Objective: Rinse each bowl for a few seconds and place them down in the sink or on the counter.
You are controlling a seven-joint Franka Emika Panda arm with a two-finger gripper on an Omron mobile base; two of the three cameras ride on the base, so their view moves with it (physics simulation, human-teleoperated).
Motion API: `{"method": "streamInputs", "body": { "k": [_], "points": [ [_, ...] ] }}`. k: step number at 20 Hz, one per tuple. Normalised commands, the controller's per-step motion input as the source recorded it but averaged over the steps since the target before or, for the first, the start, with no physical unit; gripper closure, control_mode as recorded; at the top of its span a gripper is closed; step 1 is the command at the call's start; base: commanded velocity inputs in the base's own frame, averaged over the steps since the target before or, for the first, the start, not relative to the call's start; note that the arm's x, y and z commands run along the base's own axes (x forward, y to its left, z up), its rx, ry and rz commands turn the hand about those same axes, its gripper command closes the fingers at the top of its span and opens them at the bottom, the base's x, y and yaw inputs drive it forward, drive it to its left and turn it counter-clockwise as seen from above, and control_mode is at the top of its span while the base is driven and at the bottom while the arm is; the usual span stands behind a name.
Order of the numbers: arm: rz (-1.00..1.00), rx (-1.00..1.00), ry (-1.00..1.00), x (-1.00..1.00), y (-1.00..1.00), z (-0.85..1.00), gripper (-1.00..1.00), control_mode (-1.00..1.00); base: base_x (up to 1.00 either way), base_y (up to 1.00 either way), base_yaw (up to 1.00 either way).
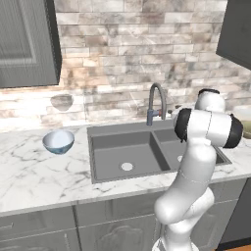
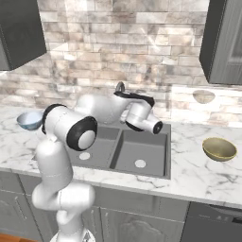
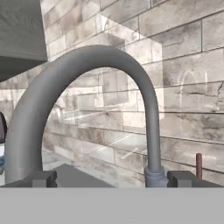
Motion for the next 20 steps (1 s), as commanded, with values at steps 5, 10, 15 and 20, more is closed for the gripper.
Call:
{"method": "streamInputs", "body": {
  "k": [5,10,15,20],
  "points": [
    [0.01,0.04,-0.01,0.38,-0.1,-0.13,-1.0,-1.0,0.0,0.0,0.0],
    [0.01,0.04,0.0,0.38,-0.08,-0.11,-1.0,-1.0,0.0,0.0,0.0],
    [0.0,0.03,-0.02,0.34,0.01,-0.11,-1.0,-1.0,0.0,0.0,0.0],
    [0.0,0.02,-0.03,0.3,0.04,-0.09,-1.0,-1.0,0.0,0.0,0.0]
  ]
}}
